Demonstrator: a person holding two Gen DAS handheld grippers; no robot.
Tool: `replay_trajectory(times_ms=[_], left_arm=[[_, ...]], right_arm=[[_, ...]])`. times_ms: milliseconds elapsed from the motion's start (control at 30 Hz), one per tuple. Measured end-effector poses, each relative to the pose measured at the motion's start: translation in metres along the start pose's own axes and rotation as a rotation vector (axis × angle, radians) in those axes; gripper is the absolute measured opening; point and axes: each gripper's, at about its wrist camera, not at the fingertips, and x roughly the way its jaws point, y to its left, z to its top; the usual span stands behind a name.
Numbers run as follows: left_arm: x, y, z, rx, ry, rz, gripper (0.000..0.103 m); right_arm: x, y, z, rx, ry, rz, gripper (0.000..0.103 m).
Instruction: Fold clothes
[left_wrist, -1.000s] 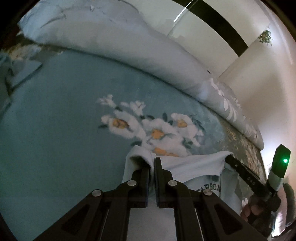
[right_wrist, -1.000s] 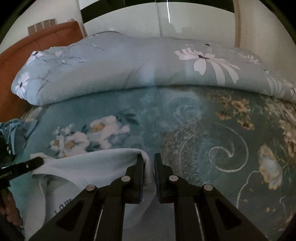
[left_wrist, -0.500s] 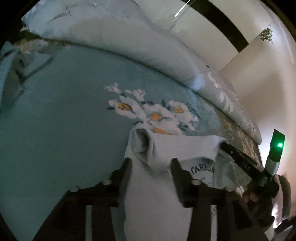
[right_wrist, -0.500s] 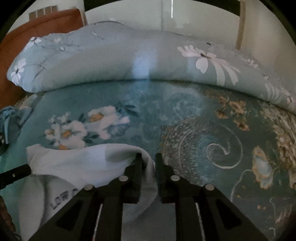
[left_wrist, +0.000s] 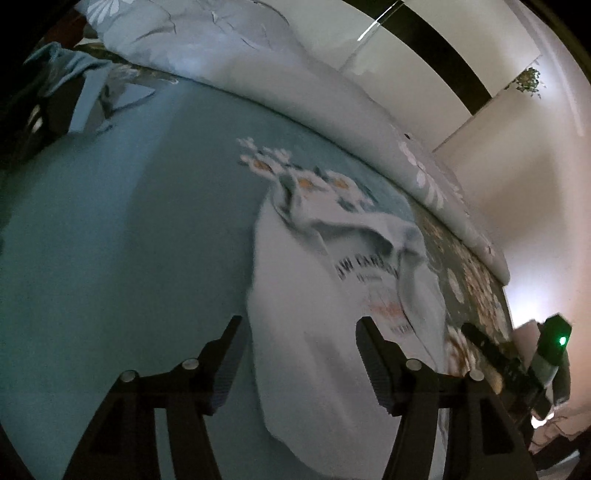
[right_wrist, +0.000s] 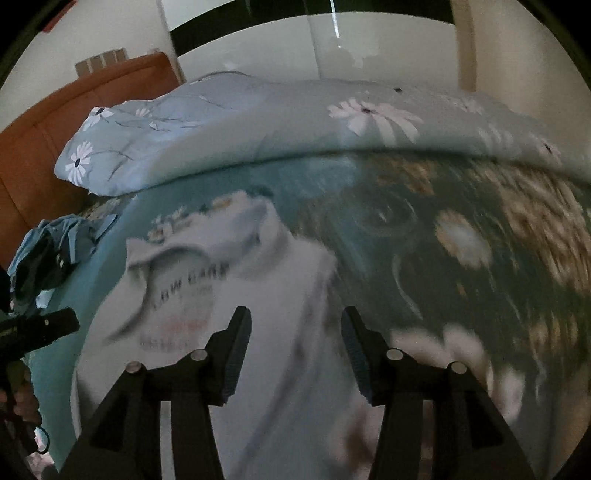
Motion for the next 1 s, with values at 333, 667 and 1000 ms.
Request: replay_trajectory(times_ms=[333, 667, 1000], left_arm=[[-0.005, -0.071, -0.046, 0.108, 0.008, 0.051, 0.066], [0.009, -0.076, -0.063, 0.136, 0.014, 0.189, 0.065], [-0.002, -0.049, -0.07, 0.062, -0.007, 0.149, 0.03]], right_arm=[[-0.041, 0.059, -0.063, -0.192, -0.016, 0.157, 0.052], [-0.019, 0.066, -0.073, -0.231, 0.015, 0.092, 0.052], [-0.018, 0.041, -0.063, -0.156, -0.014, 0.046, 0.01]])
